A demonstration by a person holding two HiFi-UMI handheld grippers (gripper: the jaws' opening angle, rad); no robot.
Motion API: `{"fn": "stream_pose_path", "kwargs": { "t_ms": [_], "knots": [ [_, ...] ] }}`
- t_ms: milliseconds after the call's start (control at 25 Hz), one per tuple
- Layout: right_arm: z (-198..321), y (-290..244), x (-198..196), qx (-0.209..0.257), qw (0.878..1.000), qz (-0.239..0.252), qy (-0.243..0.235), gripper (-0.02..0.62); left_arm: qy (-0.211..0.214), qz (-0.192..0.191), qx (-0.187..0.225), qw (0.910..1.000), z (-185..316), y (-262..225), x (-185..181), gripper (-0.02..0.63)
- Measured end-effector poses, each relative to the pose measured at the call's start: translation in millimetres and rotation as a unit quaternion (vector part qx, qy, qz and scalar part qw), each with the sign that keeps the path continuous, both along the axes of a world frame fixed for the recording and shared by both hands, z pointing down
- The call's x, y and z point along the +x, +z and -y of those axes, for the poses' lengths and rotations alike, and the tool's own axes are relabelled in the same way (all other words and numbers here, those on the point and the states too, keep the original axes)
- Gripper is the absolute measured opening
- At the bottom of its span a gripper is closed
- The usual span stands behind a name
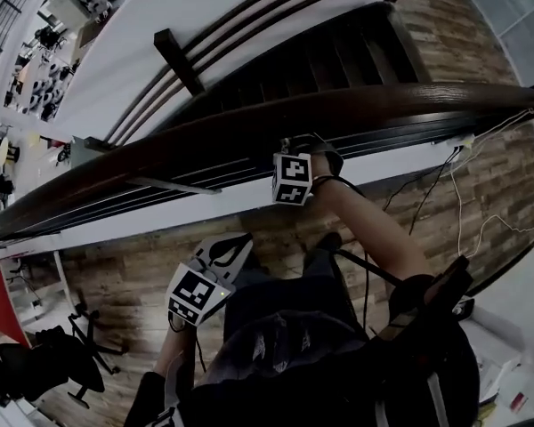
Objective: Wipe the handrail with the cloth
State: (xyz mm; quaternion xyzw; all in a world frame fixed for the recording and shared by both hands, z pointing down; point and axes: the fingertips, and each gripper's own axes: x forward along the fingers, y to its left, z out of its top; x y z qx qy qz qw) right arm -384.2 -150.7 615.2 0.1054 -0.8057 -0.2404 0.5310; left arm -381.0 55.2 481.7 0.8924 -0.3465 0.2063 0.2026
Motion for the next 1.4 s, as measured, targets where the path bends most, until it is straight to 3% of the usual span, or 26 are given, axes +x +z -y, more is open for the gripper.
{"fn": "stream_pose_path", "kwargs": {
  "t_ms": [240, 360, 520, 760, 880, 1080, 1400],
  "knots": [
    [53.4, -7.2, 140.4, -0.005, 0.999, 0.016, 0.027, 0.052, 0.007, 0.0, 0.018, 0.9998, 61.1, -6.7, 136.6, 0.008],
    [85.2, -6.1, 211.2, -0.007, 0.998, 0.014, 0.063, 0.052, 0.025, -0.021, 0.021, 0.9992, 91.7, -14.4, 194.2, 0.008],
    [129.0, -10.5, 294.5, -0.001, 0.989, 0.022, 0.147, 0.052, 0.101, -0.044, 0.018, 0.9937, 126.6, -11.3, 248.2, 0.008],
    [179.1, -7.3, 431.8, 0.01, 0.972, -0.015, 0.233, 0.052, 0.214, -0.042, 0.02, 0.9758, 177.3, 5.3, 341.2, 0.008],
    [196.8, -9.1, 503.2, 0.017, 0.961, -0.021, 0.275, 0.052, 0.246, -0.052, 0.024, 0.9675, 191.5, -4.0, 386.5, 0.008],
    [227.9, -11.0, 597.4, 0.005, 0.934, 0.058, 0.351, 0.052, 0.26, -0.043, 0.019, 0.9644, 214.4, -0.9, 446.7, 0.008],
    [287.7, -21.0, 771.0, 0.017, 0.919, 0.117, 0.376, 0.052, 0.22, -0.012, 0.012, 0.9754, 249.9, -11.8, 610.9, 0.008]
  ]
}}
